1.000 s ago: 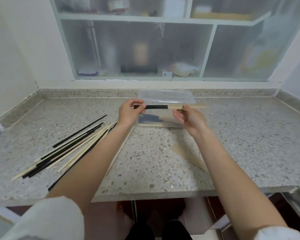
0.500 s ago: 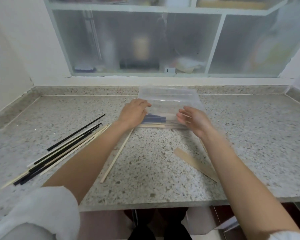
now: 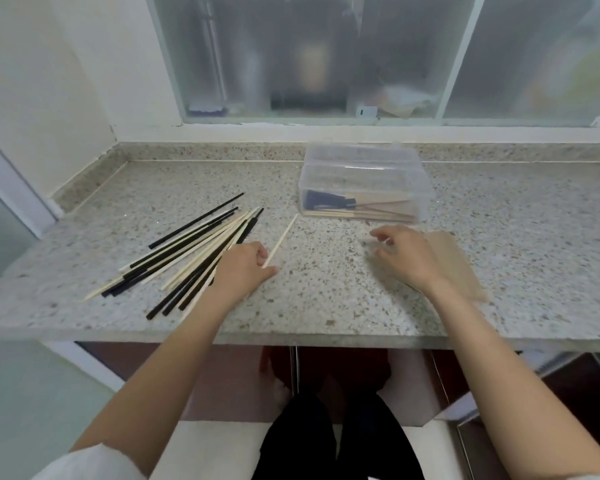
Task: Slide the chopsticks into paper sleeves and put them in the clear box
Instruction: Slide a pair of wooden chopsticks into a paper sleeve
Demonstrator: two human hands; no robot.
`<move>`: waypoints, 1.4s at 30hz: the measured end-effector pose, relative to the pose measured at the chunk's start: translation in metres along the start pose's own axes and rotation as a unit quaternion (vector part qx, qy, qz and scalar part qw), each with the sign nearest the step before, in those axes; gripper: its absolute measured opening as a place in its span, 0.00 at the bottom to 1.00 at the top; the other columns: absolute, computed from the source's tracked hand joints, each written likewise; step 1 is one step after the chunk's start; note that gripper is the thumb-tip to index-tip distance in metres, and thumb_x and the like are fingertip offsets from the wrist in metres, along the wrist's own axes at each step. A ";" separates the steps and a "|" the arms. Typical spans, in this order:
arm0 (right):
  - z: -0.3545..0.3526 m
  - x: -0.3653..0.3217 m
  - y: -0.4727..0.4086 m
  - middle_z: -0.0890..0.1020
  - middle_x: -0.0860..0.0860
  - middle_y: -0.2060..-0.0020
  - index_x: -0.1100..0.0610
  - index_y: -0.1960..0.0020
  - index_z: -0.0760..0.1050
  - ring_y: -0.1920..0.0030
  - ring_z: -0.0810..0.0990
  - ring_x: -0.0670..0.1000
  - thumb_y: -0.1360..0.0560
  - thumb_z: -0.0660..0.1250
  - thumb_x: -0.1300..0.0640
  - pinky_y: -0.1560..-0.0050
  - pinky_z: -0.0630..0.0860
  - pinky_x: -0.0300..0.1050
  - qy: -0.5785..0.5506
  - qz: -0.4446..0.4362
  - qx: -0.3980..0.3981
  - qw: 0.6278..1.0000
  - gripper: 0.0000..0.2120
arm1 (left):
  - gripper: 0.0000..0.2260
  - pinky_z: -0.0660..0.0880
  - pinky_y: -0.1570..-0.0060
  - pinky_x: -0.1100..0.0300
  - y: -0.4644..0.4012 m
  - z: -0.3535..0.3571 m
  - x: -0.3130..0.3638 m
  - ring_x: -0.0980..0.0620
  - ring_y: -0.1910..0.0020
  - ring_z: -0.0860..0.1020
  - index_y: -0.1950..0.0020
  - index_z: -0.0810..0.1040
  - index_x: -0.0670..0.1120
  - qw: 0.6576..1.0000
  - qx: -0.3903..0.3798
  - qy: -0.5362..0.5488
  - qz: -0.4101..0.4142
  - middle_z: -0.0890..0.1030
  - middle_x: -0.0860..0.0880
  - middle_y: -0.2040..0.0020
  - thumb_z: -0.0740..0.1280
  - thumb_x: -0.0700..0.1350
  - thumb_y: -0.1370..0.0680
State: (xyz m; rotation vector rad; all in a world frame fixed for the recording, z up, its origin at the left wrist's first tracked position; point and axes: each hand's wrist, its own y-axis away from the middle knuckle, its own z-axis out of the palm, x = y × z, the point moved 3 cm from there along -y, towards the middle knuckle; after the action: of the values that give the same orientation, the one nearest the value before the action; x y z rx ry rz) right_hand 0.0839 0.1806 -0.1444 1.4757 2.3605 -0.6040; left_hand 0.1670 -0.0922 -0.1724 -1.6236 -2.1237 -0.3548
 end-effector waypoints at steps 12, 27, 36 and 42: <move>0.009 0.038 0.067 0.79 0.57 0.46 0.57 0.41 0.77 0.47 0.77 0.59 0.23 0.65 0.55 0.46 0.74 0.53 0.094 0.078 0.038 0.992 0.13 | 0.08 0.64 0.67 0.62 0.060 0.010 0.020 0.52 0.63 0.71 0.43 0.74 0.46 0.997 0.030 -0.030 0.061 0.71 0.47 0.50 0.59 0.44 0.20; -0.010 0.038 0.080 0.82 0.55 0.48 0.59 0.42 0.79 0.51 0.79 0.49 0.24 0.63 0.65 0.47 0.78 0.46 -0.515 0.228 0.185 0.805 0.13 | 0.07 0.65 0.61 0.76 0.090 0.023 0.046 0.65 0.59 0.72 0.46 0.81 0.48 0.964 0.140 0.164 0.156 0.76 0.53 0.54 0.67 0.45 0.23; 0.000 0.015 0.117 0.81 0.56 0.52 0.56 0.60 0.71 0.46 0.78 0.55 0.26 0.53 0.66 0.35 0.69 0.58 -0.904 0.204 0.143 0.348 0.11 | 0.06 0.68 0.60 0.74 0.108 0.032 0.052 0.64 0.59 0.76 0.49 0.82 0.49 0.957 0.069 0.229 0.167 0.81 0.59 0.57 0.68 0.45 0.24; -0.005 0.017 0.115 0.82 0.53 0.59 0.55 0.63 0.70 0.57 0.78 0.52 0.29 0.55 0.64 0.40 0.71 0.52 -0.913 0.168 0.135 0.346 0.08 | 0.06 0.69 0.57 0.74 0.107 0.029 0.050 0.60 0.54 0.77 0.49 0.83 0.50 0.958 0.054 0.234 0.157 0.82 0.58 0.55 0.69 0.45 0.25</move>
State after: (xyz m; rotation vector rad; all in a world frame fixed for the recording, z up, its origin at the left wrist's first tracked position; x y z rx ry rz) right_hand 0.1800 0.2406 -0.1697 0.3107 0.0781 -1.3613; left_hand 0.2538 -0.0070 -0.1799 -1.5918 -1.4860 -0.4569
